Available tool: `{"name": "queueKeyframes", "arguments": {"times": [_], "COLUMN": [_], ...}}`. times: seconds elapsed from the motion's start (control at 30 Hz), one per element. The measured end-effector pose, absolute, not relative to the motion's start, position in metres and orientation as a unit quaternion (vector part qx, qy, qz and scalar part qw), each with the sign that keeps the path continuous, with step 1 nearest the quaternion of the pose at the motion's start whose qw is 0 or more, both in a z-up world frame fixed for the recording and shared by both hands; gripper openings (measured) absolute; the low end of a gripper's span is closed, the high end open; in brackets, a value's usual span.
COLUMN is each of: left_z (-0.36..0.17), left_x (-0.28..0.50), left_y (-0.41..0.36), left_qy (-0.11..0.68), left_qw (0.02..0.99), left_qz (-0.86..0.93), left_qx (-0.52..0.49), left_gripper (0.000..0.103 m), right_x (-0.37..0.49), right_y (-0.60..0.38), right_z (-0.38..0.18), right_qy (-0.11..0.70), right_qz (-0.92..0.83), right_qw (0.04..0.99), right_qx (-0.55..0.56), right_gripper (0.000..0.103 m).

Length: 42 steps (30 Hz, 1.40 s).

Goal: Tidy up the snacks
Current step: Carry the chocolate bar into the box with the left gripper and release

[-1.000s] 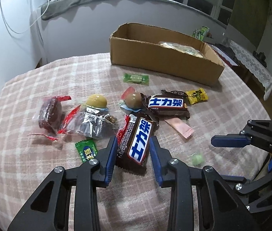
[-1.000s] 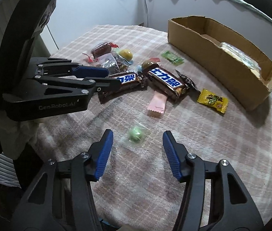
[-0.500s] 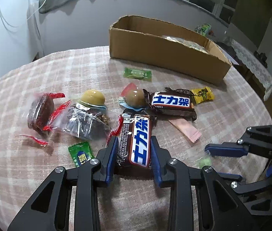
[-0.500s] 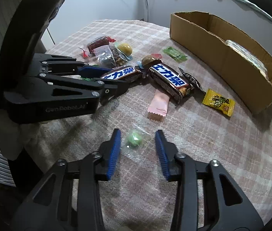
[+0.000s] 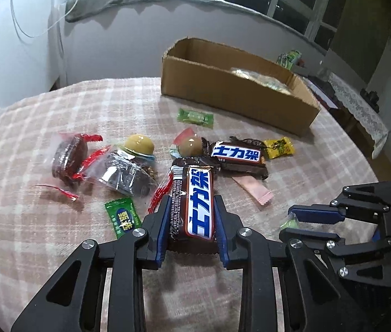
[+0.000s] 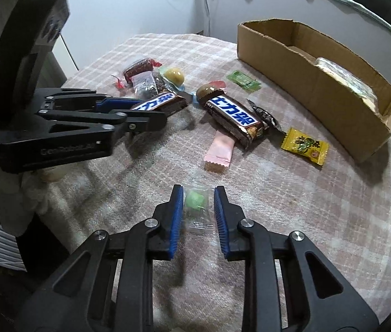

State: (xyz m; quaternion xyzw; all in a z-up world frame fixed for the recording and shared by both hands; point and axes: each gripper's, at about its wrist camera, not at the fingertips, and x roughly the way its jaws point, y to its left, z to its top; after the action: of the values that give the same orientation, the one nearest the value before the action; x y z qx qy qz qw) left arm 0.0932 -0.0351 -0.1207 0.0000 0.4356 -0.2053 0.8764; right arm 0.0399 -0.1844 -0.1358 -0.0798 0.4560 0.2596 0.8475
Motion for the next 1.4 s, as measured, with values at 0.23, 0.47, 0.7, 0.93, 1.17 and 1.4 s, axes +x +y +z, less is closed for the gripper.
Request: {"name": "queueKeyframes", "arguments": {"times": [0.23,0.47,0.7,0.93,1.17,1.4], "left_z": [-0.101,-0.073,-0.054,-0.045,-0.04,-0.043], "left_x": [0.089,0.097,0.114,0.14,0.166,0.197], "left_y": [-0.034,-0.039,-0.048,-0.063,-0.079,-0.094], "left_qy": [0.416,0.384,0.362,0.353,0.354,0.363], "left_qw": [0.884,0.897,0.904,0.907,0.906,0.904], "left_qz": [-0.213,-0.22,-0.228,-0.228,-0.231,-0.226], "left_qx": [-0.012,-0.022,-0.032,-0.023,-0.02,-0.019], "left_gripper": [0.027,0.027,0.027,0.027,0.027,0.027], "right_x": [0.039,0.047,0.066,0.096,0.13,0.171], "right_y": [-0.196,-0.216,-0.239,-0.264,-0.285,-0.302], "right_z": [-0.121,-0.091,-0.065,-0.041,-0.028,-0.033], "right_qy": [0.446,0.419,0.394,0.373,0.367,0.375], "right_qz": [0.255,0.246,0.224,0.197,0.172,0.143], "right_qw": [0.856,0.873,0.891,0.906,0.914,0.916], "right_qx": [-0.065,-0.047,-0.037,-0.029,-0.026,-0.02], "right_gripper": [0.024,0.024,0.024,0.024,0.024,0.024]}}
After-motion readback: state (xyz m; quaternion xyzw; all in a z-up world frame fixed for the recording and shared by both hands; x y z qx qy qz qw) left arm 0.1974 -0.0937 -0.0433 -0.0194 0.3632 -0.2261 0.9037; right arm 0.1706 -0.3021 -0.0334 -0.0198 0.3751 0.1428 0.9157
